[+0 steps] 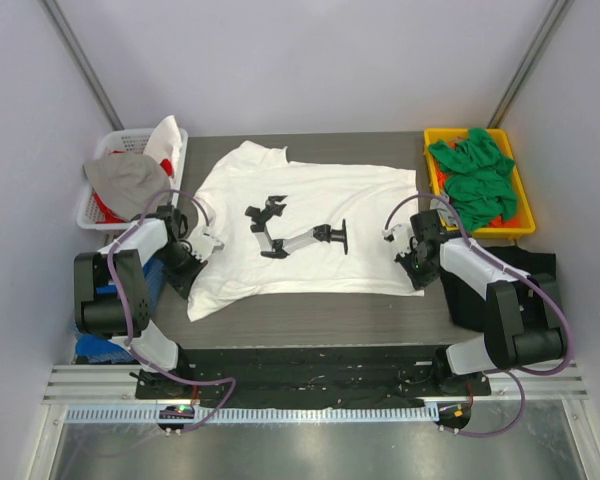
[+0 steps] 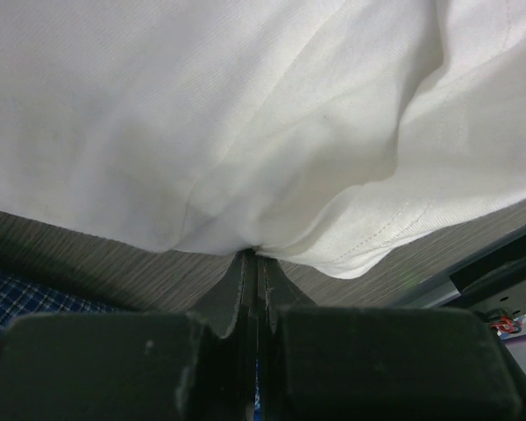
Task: Fold and stack the t-shirts
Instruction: Grap the side of the flattened tshirt closest away from the robot with both arms, then fold the flattened tshirt in 1/3 of the way
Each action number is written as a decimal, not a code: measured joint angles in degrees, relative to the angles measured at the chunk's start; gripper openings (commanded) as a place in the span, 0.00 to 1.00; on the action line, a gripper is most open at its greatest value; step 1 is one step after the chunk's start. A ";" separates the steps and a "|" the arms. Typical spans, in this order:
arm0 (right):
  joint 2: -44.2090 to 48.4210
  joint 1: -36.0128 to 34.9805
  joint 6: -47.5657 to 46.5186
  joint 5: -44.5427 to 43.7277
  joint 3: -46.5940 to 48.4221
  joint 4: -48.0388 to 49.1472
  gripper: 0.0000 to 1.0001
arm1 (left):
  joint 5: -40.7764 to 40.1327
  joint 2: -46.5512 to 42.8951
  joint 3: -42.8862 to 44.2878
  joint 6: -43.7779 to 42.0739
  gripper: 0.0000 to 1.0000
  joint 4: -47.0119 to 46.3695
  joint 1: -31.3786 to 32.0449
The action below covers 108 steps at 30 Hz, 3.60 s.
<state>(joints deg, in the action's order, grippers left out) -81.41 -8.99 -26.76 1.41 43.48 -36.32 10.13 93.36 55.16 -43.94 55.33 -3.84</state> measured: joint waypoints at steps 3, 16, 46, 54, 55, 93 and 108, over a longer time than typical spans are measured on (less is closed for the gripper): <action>0.02 0.00 -0.02 -0.02 0.00 -0.09 0.01 | 0.55 -0.11 0.00 0.09 0.00 0.11 0.00; 7.65 0.00 0.00 -0.83 7.43 -7.67 0.01 | 8.72 -8.28 8.07 1.97 0.00 4.98 0.00; 6.01 0.00 0.66 -4.96 15.69 -9.60 0.01 | 9.05 -1.27 29.57 3.72 0.00 4.09 -0.59; 5.33 0.00 1.25 -5.16 16.44 -8.68 0.01 | 9.81 3.21 34.77 6.14 0.00 2.10 -0.59; 4.94 0.00 1.31 -5.20 16.59 -8.44 0.01 | 9.90 4.07 35.76 6.54 0.00 1.88 -0.59; -21.64 0.00 2.91 -9.14 25.33 6.05 0.01 | 5.38 28.02 50.84 11.96 0.00 -5.16 5.84; -19.12 0.00 1.29 -13.35 24.57 6.86 0.01 | 2.56 28.39 50.84 10.62 0.00 -4.15 6.34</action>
<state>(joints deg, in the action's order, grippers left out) -100.53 -8.99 -25.47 -11.94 68.05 -29.45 12.69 121.75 106.00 -33.32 51.18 2.50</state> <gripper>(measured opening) 0.030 0.014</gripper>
